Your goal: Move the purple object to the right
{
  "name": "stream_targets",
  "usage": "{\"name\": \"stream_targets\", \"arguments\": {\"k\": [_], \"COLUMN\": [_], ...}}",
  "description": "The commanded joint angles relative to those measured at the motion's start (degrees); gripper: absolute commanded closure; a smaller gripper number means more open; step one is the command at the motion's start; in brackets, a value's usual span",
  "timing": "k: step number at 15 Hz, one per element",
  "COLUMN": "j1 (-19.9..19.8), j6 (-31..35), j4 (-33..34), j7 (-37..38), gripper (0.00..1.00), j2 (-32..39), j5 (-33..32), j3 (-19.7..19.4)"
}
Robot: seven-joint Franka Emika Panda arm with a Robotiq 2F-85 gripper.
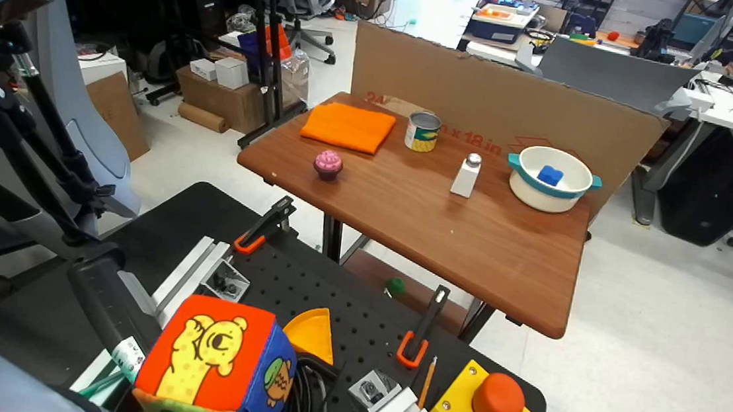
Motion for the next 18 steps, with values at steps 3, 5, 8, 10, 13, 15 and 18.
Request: {"name": "stream_targets", "arguments": {"k": [3, 5, 8, 10, 13, 15, 18], "j1": [-1.2, -1.3, -1.6, -1.5, -1.2, -0.8, -0.2], "j6": [7.2, 10.9, 13.3, 13.3, 12.4, 11.1, 8.8], "j4": [2.0, 3.0, 6.1, 8.9, 14.2, 18.3, 24.0], "j7": [-2.9, -4.3, -4.9, -5.0, -4.2, -3.3, -2.4], "gripper": [0.0, 0.0, 0.0, 0.0, 0.0, 0.0, 0.0], "j2": [11.8, 16.9, 25.3, 30.3, 37.5, 42.7, 49.4], "j5": [-1.4, -0.9, -1.4, -1.6, -2.0, -2.5, -3.0], "j3": [-2.1, -3.0, -3.3, -3.5, -3.5, -3.5, -3.7]}}
